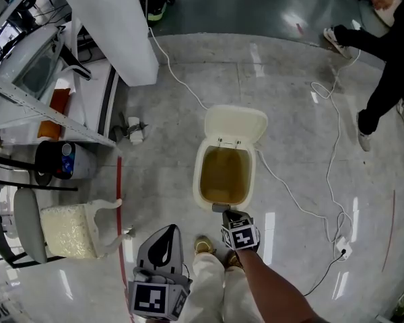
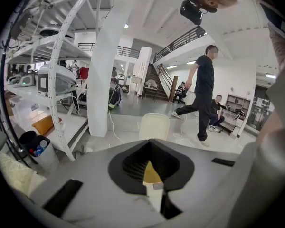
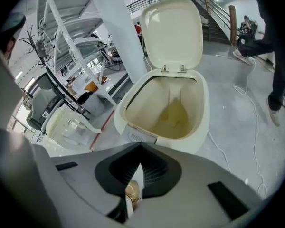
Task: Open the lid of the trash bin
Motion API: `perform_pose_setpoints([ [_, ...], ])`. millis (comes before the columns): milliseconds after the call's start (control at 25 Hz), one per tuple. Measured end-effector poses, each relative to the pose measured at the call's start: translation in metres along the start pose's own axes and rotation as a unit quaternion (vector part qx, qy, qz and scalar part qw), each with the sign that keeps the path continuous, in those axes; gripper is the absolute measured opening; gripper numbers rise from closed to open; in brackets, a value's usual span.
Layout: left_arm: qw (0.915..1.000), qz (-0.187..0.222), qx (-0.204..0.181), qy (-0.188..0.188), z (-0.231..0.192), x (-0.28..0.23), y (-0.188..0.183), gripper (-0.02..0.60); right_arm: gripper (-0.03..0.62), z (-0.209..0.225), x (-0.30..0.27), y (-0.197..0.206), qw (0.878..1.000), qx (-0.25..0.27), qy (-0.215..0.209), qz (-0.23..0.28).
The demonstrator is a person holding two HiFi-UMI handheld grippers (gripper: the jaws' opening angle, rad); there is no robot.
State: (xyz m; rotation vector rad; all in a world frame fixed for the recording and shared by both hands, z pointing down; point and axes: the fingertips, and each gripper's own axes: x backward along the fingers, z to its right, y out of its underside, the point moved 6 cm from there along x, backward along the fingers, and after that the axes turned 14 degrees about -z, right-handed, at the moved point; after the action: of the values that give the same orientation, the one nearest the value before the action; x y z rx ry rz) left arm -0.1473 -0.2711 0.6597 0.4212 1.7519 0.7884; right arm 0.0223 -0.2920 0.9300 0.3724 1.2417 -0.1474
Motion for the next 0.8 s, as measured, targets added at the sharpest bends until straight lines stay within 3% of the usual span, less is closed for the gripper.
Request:
perform_pose_setpoints([
  [480, 1.0000, 0.005, -0.005, -0.004, 0.004, 0.008, -0.014, -0.006, 0.034, 0.000, 0.020, -0.009, 1.000, 0.003, -0.002, -0.007],
  [800, 0.9998, 0.011, -0.010, 0.014, 0.021, 0.038, -0.046, -0.006, 0.034, -0.013, 0.095, -0.063, 0.999, 0.018, -0.010, 0.034],
])
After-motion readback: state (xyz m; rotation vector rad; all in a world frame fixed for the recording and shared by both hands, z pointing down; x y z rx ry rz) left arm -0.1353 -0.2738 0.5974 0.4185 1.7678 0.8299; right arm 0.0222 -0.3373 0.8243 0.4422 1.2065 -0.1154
